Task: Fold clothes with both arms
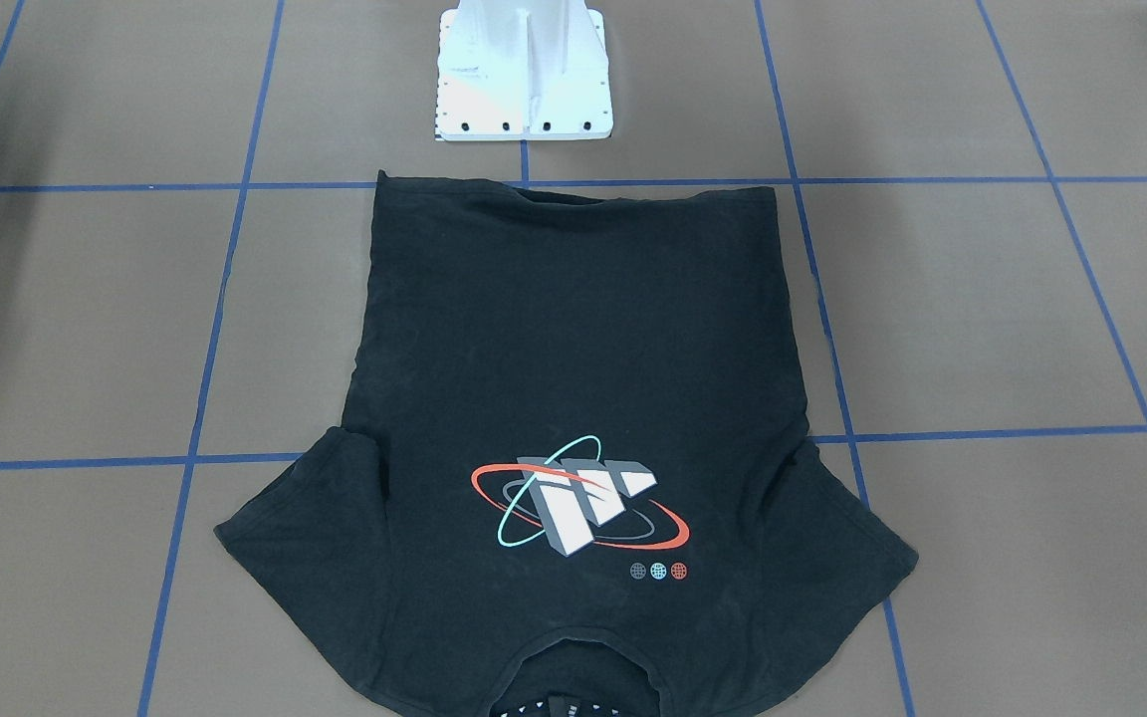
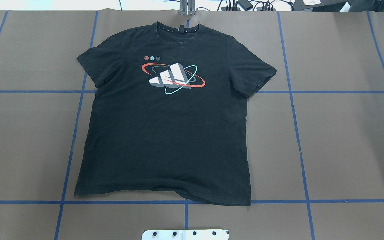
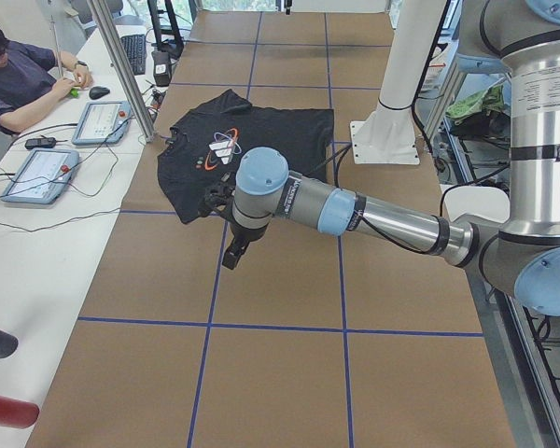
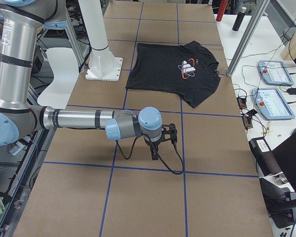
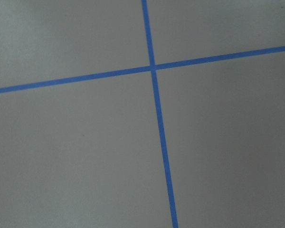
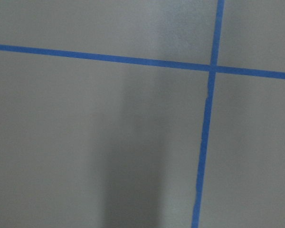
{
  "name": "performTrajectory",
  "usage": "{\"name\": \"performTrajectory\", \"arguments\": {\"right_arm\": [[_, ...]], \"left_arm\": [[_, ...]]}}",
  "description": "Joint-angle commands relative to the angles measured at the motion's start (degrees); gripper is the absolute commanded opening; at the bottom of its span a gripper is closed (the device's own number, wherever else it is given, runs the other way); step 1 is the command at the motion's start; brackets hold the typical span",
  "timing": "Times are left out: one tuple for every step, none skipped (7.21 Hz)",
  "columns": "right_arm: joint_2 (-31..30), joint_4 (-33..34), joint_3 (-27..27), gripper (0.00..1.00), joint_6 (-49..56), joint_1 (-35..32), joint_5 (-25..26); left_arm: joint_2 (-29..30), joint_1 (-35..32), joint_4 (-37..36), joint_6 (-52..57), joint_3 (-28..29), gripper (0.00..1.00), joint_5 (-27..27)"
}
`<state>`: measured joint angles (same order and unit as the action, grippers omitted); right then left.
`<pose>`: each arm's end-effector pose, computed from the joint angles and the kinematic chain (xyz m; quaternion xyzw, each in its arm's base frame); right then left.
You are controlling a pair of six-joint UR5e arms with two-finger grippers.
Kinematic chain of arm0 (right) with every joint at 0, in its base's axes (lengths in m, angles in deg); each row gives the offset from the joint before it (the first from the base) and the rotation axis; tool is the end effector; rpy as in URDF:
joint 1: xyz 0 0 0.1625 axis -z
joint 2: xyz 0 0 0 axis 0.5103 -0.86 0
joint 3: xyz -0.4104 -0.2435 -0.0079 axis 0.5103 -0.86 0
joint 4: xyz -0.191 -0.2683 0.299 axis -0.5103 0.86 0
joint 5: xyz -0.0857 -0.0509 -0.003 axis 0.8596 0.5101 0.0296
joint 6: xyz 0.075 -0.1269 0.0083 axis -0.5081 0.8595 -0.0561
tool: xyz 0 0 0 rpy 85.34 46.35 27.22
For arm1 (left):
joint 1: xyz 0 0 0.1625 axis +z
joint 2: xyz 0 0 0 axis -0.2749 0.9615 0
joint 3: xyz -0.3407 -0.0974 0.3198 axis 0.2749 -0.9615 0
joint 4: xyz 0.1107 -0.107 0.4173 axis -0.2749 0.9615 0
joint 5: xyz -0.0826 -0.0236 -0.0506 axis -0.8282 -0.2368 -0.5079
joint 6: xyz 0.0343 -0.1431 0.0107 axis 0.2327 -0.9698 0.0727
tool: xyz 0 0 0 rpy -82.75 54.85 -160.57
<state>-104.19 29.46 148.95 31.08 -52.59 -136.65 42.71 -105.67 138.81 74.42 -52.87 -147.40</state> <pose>-0.0311 -0.4376 0.6891 0.0690 -0.4324 -0.0306 0.8985 -0.0137 -0.4919 0.5622 0.2173 0.4181 0.1613 0.8672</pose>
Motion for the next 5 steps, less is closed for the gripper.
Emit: {"name": "performTrajectory", "arguments": {"right_arm": [[-1.0, -14.6, 0.1, 1.0, -17.6, 7.3, -0.2], [-1.3, -19.4, 0.4, 1.0, -25.0, 9.9, -0.2], [-1.9, -20.8, 3.4, 1.0, -31.9, 12.8, -0.1], [-2.2, -20.8, 7.2, 1.0, -38.4, 16.1, 0.5], [-2.7, -20.8, 10.3, 1.0, -43.2, 19.4, 2.0]], "left_arm": [[0.6, 6.3, 7.8, -14.5, 0.0, 1.0, -1.8], [-0.6, 8.2, 14.6, -22.0, 0.3, 1.0, -1.5], [-2.1, 8.9, 19.4, -28.0, 0.4, 1.0, -1.5], [-2.4, 12.2, 25.3, -32.6, 0.3, 1.0, 1.2], [-3.3, 16.6, 30.9, -36.2, 0.3, 1.0, 6.4]]}}
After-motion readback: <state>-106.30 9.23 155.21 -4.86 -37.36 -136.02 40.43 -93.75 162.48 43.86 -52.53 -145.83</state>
